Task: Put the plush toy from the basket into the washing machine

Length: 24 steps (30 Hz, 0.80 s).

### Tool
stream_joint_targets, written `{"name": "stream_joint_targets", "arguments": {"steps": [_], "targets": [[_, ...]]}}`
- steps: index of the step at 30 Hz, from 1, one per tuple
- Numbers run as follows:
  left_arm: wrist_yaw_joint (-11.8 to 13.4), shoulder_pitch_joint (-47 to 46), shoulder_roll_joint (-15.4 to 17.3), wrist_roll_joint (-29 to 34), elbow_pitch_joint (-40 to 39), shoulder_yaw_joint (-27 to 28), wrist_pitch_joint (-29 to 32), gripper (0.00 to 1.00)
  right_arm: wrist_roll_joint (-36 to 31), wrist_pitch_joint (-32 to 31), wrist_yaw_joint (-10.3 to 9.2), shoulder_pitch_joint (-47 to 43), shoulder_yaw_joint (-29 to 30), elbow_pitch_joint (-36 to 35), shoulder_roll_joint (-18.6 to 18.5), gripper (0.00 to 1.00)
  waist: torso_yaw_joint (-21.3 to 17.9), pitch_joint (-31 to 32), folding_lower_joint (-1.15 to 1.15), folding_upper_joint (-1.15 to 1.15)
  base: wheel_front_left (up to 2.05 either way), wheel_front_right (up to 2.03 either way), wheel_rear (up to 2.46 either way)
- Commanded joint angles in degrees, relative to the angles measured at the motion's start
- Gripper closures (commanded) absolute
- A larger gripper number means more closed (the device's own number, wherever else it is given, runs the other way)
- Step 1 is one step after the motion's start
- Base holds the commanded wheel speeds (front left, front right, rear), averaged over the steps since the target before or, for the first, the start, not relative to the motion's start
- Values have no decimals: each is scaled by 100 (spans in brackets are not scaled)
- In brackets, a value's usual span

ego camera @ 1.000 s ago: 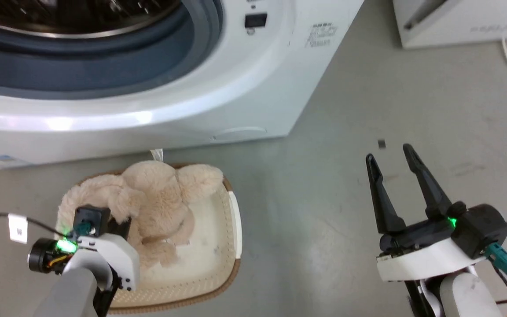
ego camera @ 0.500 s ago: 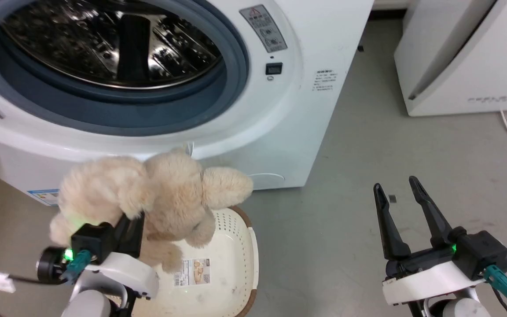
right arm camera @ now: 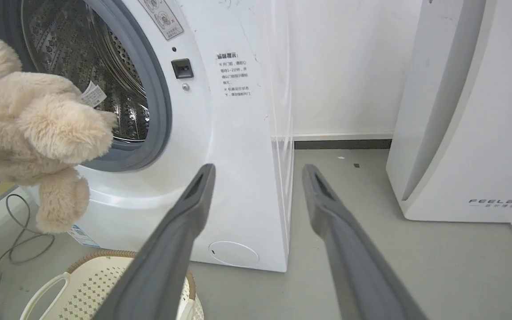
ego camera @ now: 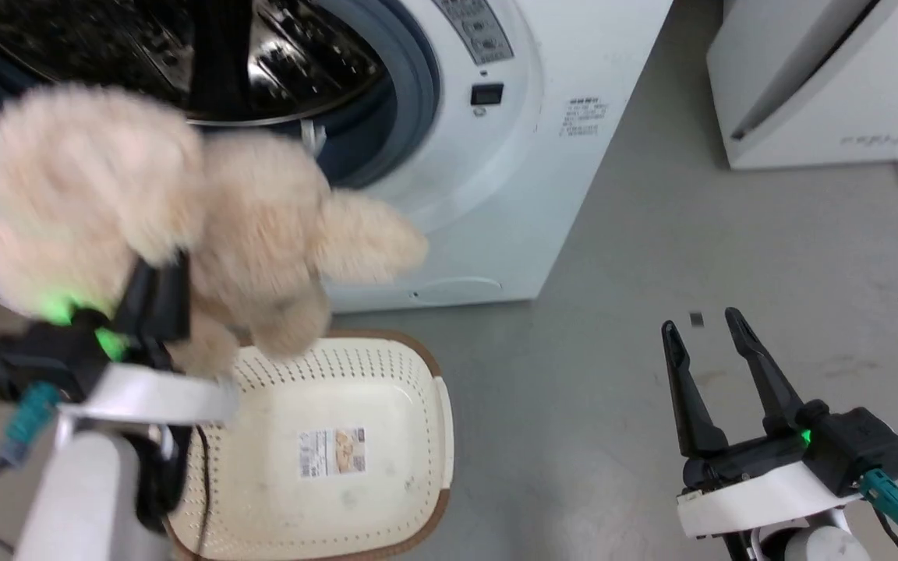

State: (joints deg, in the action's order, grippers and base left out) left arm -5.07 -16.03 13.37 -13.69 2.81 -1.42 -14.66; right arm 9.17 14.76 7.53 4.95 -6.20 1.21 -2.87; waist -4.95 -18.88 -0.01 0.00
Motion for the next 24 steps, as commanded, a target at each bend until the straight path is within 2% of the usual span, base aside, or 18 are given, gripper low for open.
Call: {"name": "stream_joint_targets", "arguments": {"steps": [1,7,14,24], "targets": [[-23,-221,40,-13,-50,51,-33,100,49,24,-4,66,-13,-36,0,0,-104,-207,1,0,0,0,0],[-100,-1289,354,-220,234,184,163,100,142,24,-4,284,-69,-123,0,0,-322,-796,1,0,0,0,0],[-181,-2726,945,-386,935,203,625,100,299,24,-4,554,-300,-243,0,0,-608,-1470,1,0,0,0,0],[-235,-4607,1807,-579,2055,-104,1107,100,463,24,-4,765,-427,-390,0,0,-885,-2201,1,0,0,0,0]]}}
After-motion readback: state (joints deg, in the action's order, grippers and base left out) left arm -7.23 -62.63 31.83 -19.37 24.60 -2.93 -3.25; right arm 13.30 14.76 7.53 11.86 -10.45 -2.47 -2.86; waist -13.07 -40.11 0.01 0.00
